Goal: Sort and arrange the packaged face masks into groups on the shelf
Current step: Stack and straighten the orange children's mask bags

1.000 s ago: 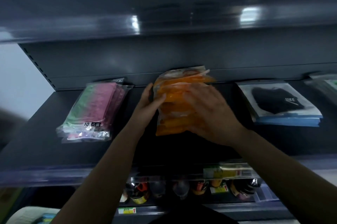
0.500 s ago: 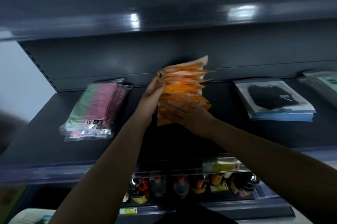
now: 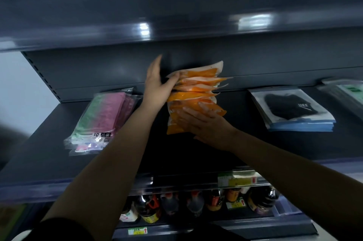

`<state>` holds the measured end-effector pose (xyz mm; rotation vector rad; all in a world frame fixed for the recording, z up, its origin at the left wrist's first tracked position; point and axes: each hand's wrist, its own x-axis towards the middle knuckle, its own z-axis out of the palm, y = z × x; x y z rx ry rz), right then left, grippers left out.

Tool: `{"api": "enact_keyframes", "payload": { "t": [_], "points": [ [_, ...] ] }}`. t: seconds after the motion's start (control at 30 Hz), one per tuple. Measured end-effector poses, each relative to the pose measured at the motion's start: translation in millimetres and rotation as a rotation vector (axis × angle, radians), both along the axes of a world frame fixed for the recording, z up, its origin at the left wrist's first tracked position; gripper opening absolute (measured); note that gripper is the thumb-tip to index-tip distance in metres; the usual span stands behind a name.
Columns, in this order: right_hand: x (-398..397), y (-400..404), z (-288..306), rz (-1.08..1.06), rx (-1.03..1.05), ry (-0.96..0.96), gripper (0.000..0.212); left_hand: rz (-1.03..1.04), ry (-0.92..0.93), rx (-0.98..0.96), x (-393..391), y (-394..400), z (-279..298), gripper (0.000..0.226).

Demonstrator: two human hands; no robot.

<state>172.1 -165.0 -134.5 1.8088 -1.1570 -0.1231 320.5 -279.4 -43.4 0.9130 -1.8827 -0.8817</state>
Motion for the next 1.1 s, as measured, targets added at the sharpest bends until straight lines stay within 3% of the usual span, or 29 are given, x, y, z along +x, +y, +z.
{"api": "enact_keyframes", "payload": {
  "t": [0.13, 0.27, 0.53, 0.63, 0.73, 0.8, 0.87, 1.03, 1.1],
  "points": [
    [-3, -9, -7, -0.048, -0.013, -0.036, 0.081, -0.04, -0.364, -0.368, -24, -2, 20, 0.069],
    [-5, -10, -15, -0.031, 0.004, -0.107, 0.062, -0.132, -0.745, -0.413, -42, -3, 17, 0.051],
    [-8, -9, -8, 0.07, 0.178, -0.2, 0.053, -0.153, -0.983, -0.795, -26, 11, 4, 0.045],
    [-7, -7, -2, 0.123, 0.213, -0.213, 0.052, -0.181, -1.081, -0.843, -21, 23, 6, 0.046],
    [-6, -1, 3, 0.122, 0.245, -0.191, 0.052, -0.164, -1.05, -0.832, -15, 25, 8, 0.043],
    [-4, 1, 0, 0.163, 0.256, -0.203, 0.049, -0.157, -0.942, -1.025, -12, 24, 1, 0.038],
    [-3, -1, -1, 0.173, 0.261, -0.214, 0.044, -0.169, -0.973, -1.097, -8, 30, 4, 0.027],
    [-3, -13, 10, 0.013, 0.379, -0.264, 0.053, -0.144, -0.947, -1.093, -13, 34, 4, 0.037],
    [1, -15, 15, -0.004, 0.417, -0.266, 0.051, -0.164, -0.831, -1.077, -16, 32, 5, 0.036]
  ]
}}
